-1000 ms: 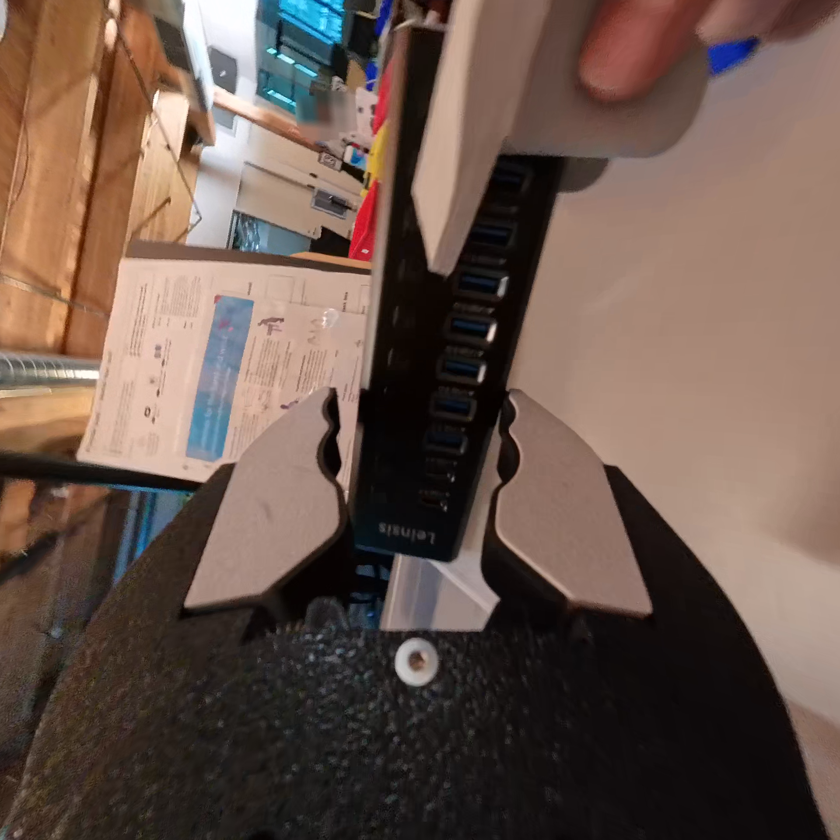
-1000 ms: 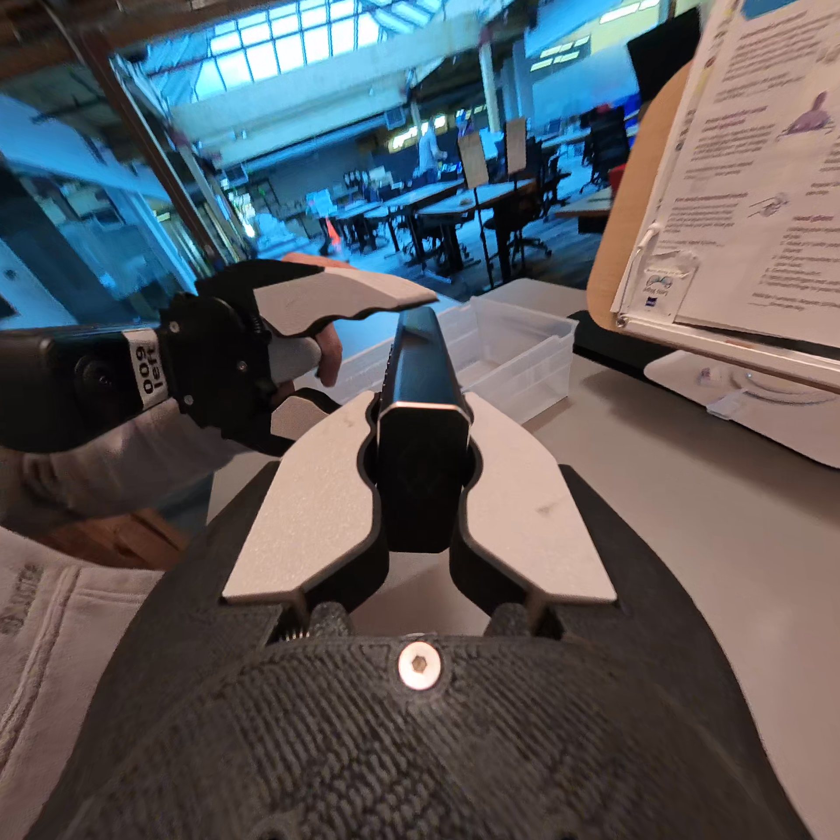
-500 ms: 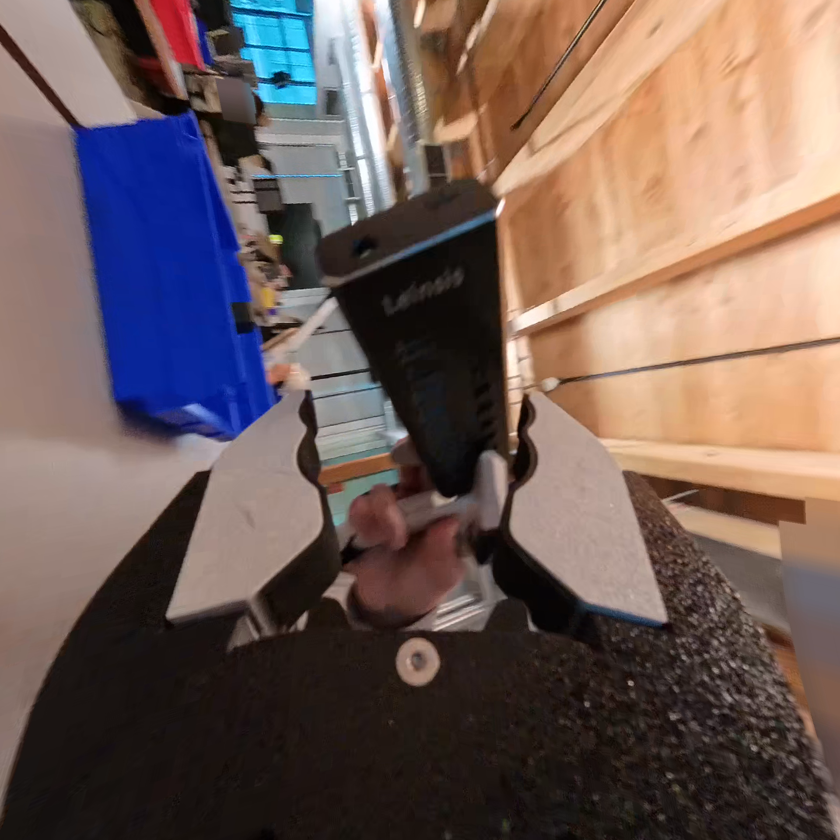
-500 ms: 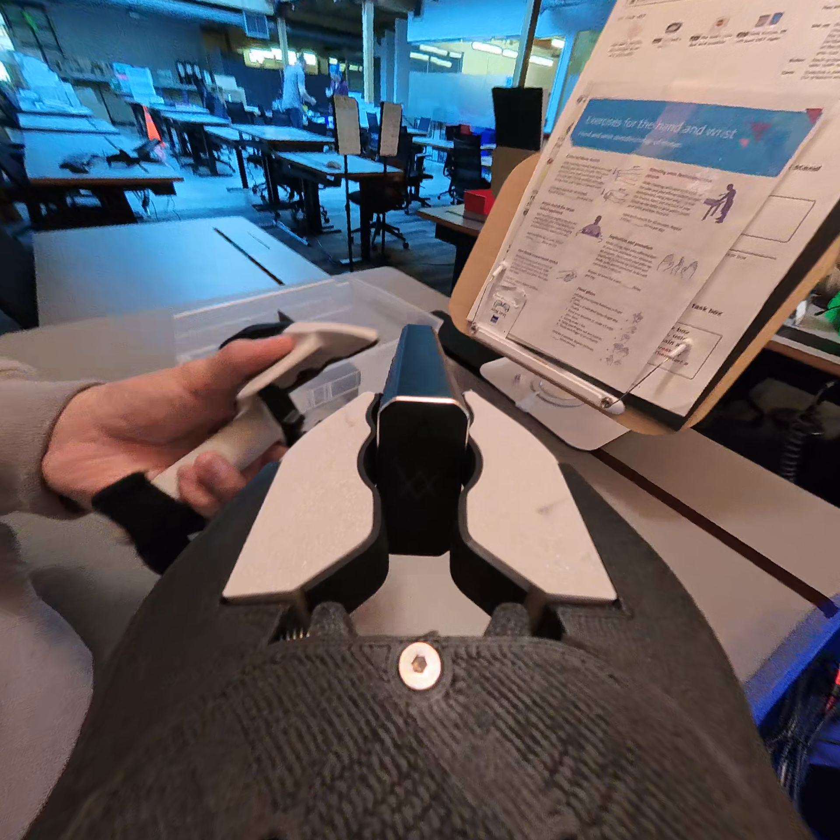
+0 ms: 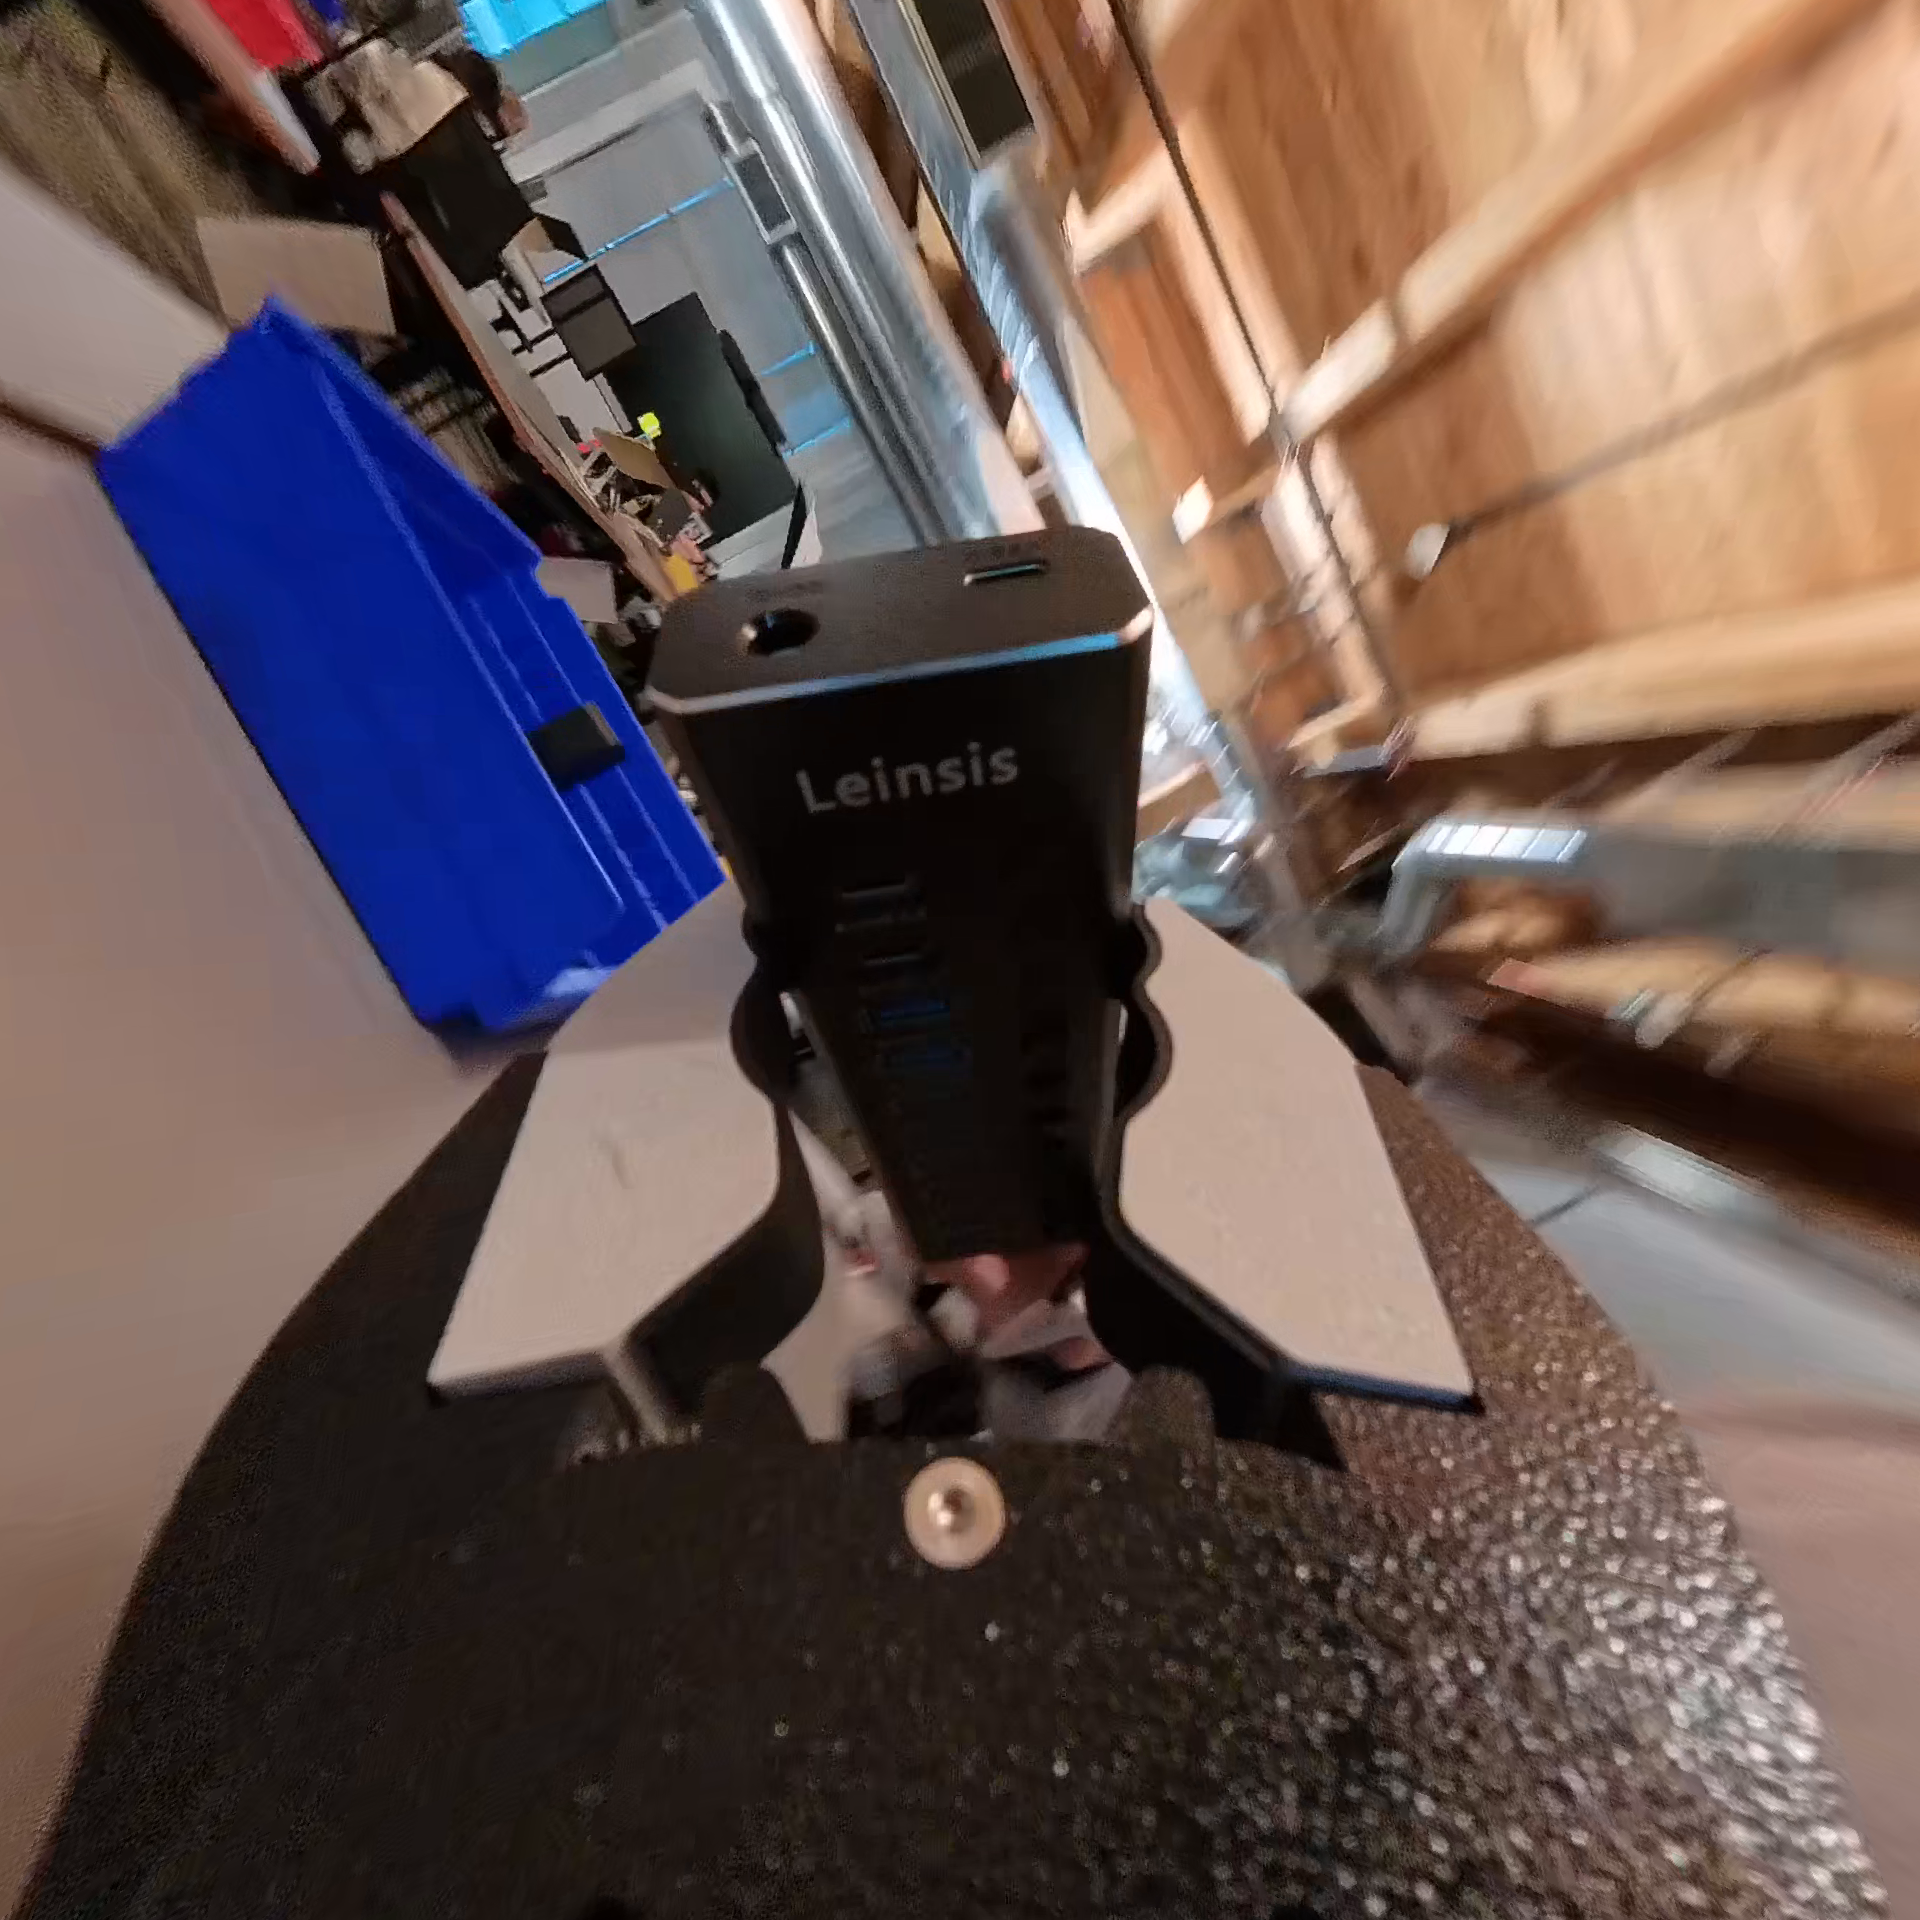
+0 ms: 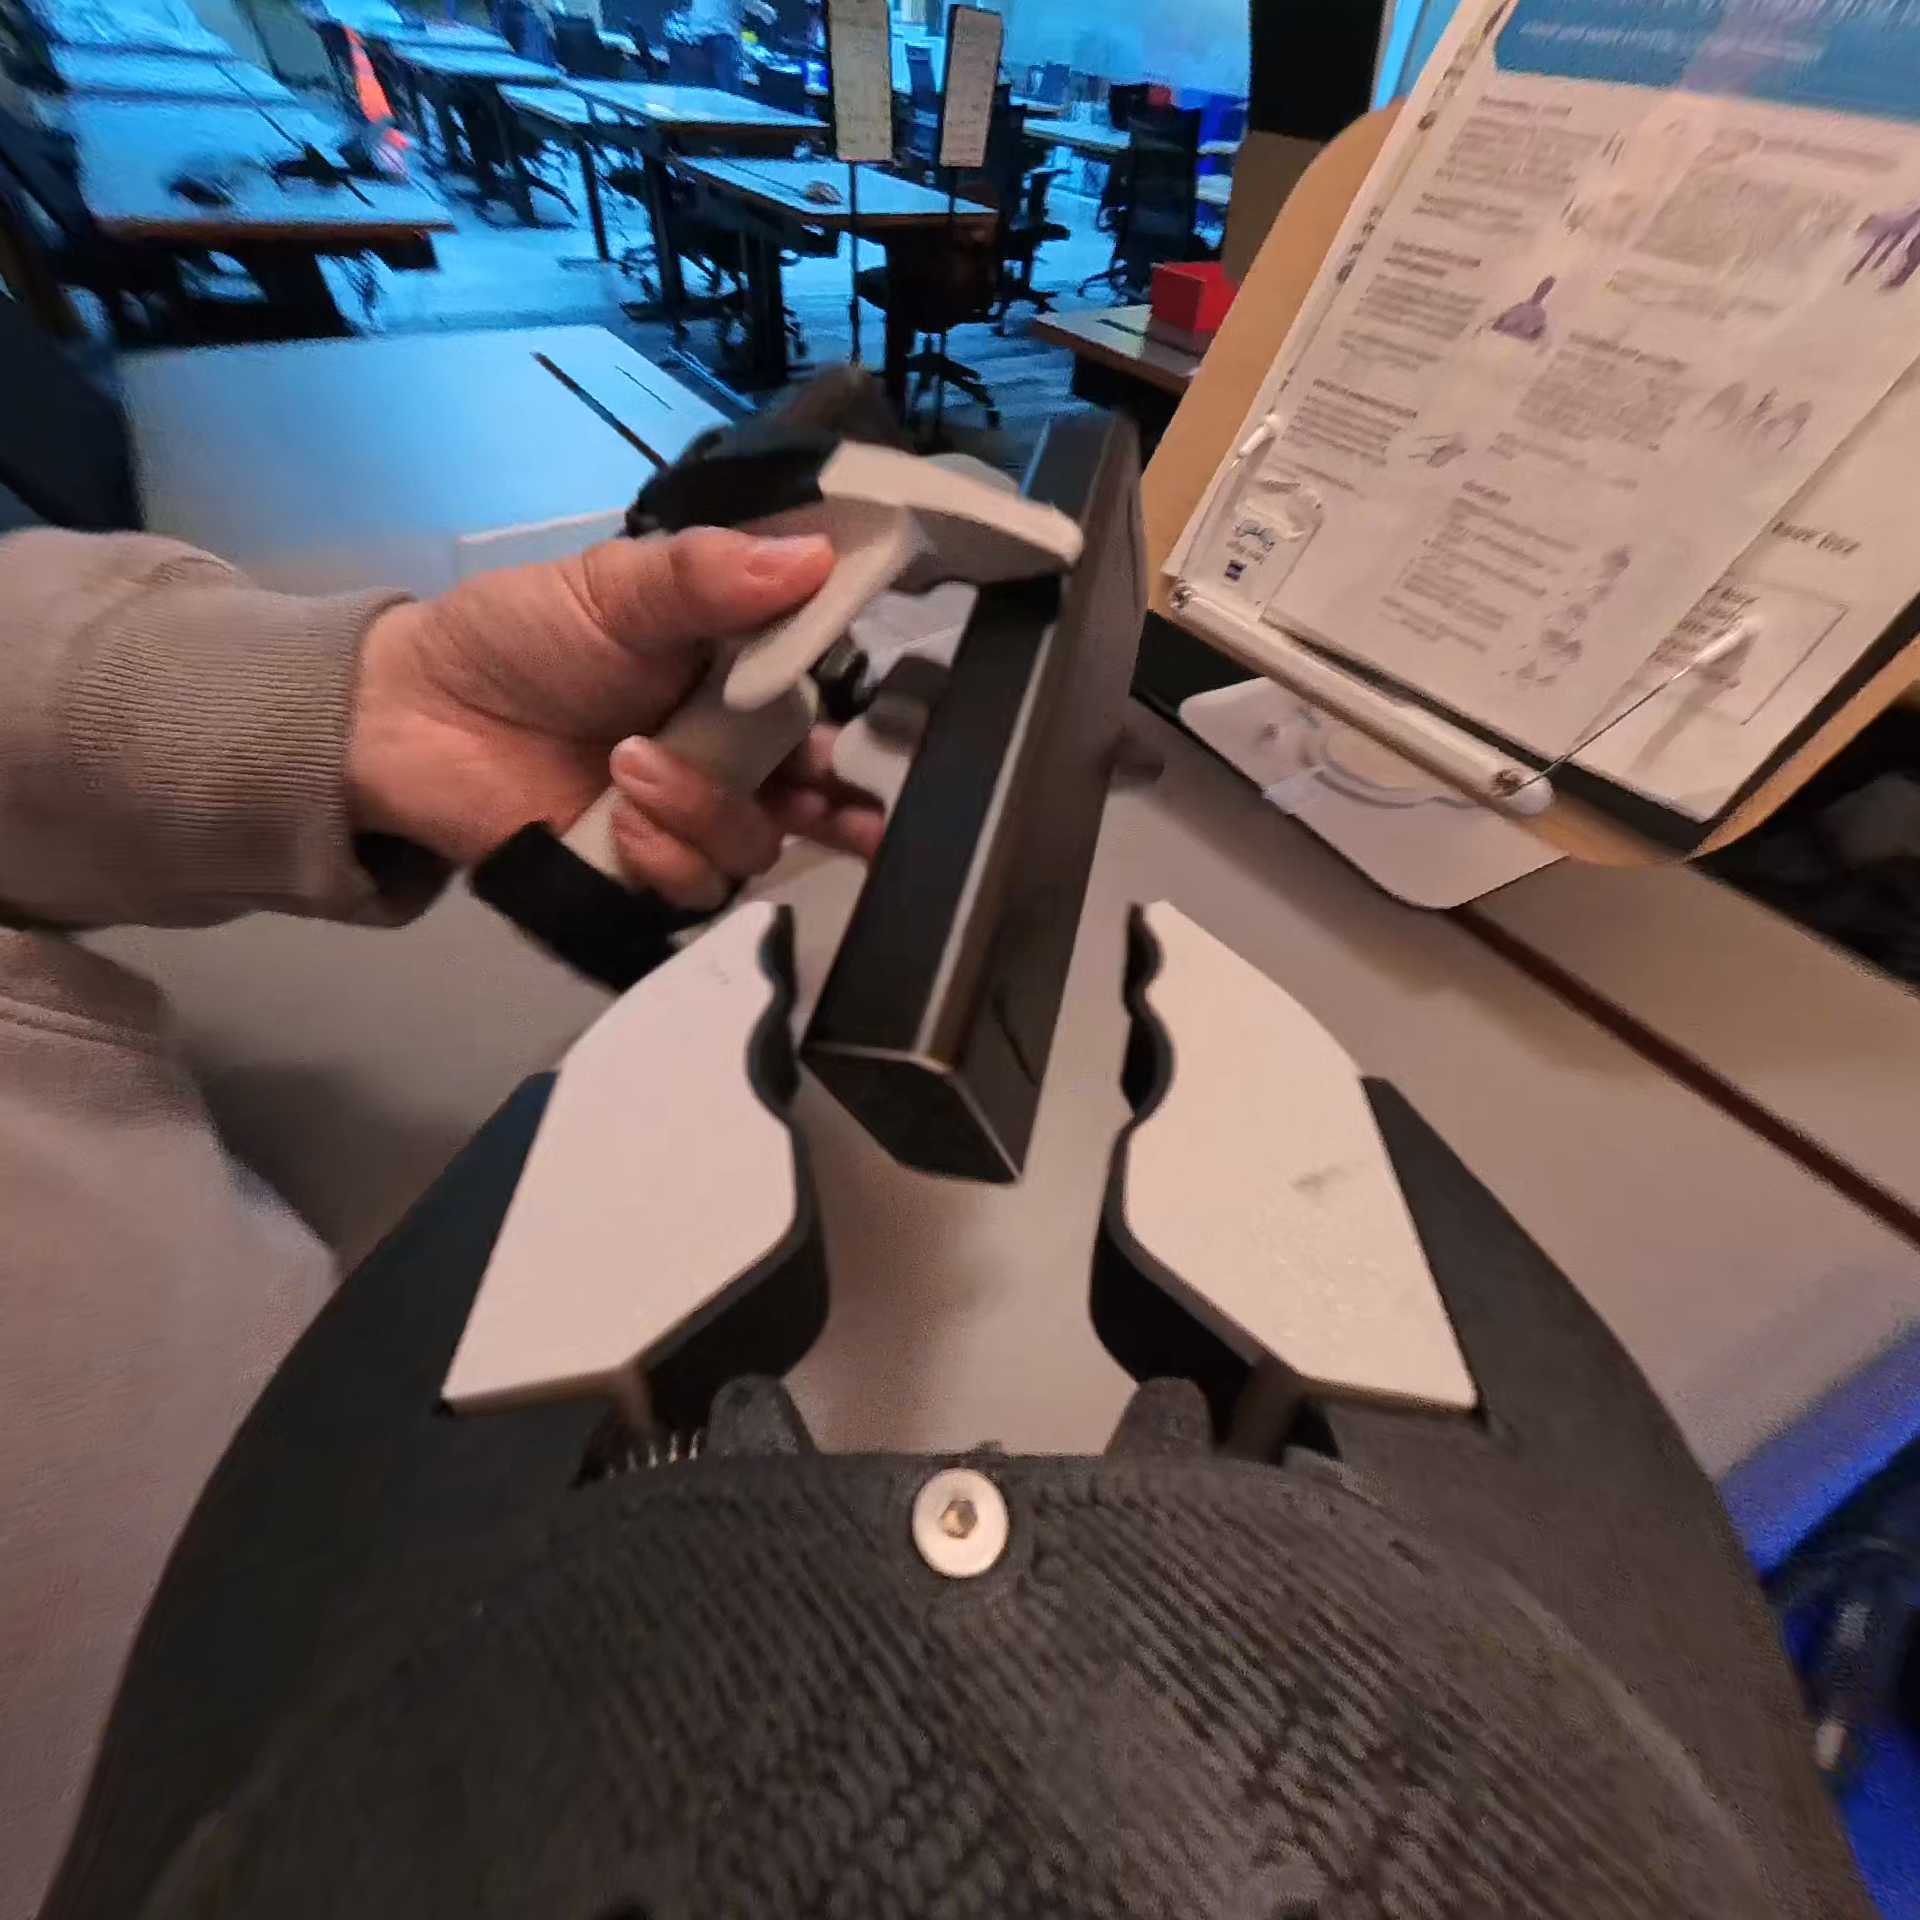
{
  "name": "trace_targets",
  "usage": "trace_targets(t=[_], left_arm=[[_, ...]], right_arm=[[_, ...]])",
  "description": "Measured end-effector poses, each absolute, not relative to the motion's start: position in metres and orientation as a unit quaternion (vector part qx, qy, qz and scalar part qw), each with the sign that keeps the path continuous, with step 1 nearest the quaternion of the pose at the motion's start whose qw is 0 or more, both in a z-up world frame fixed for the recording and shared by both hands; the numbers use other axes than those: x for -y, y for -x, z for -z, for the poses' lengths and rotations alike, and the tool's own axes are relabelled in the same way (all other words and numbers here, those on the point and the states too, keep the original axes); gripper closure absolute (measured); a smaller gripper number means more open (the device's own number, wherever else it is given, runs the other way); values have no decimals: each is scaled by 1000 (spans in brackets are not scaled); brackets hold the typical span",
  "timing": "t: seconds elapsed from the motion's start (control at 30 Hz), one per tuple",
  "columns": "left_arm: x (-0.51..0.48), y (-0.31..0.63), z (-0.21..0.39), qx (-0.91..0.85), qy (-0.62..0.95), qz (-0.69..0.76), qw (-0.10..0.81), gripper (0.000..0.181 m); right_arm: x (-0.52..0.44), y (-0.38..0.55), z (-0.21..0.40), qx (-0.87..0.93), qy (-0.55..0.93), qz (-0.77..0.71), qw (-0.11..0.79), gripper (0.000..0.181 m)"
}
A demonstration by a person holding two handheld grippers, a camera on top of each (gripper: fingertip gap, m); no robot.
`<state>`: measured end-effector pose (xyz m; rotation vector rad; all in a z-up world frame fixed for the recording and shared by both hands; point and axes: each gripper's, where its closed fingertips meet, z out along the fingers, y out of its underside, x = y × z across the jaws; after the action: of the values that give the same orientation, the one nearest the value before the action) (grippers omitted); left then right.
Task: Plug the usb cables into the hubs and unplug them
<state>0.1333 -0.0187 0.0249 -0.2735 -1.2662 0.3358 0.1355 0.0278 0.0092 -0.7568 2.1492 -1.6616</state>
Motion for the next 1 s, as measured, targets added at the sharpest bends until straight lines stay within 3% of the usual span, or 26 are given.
trace_targets(t=[0.03,0.2,0.3,0.4,0.47,0.7,0.87,0.93,1.0], left_arm=[[19,-135,-34,583,180,-189,769,121],[0,-136,-64,518,442,-285,674,121],[-23,-137,-70,459,534,-273,655,121],[-40,-139,-64,413,606,-270,624,121],[-50,-142,-58,393,631,-262,616,121],[-48,-148,-41,402,665,-317,543,121],[-51,-151,-27,416,675,-322,518,111],[-50,-150,-27,420,666,-335,518,124],[-51,-150,-26,414,665,-344,518,124]], right_arm=[[-30,-135,-9,-758,256,571,186,112],[-36,-153,-1,-758,238,497,350,86],[-33,-176,3,-734,256,471,418,85],[-37,-198,-6,-688,291,475,465,99],[-35,-203,-1,-688,318,475,447,117],[-24,-189,15,-719,354,521,293,120],[-24,-186,18,-721,354,528,277,120],[-26,-188,22,-723,364,519,275,120],[-26,-190,23,-721,367,520,274,120]])
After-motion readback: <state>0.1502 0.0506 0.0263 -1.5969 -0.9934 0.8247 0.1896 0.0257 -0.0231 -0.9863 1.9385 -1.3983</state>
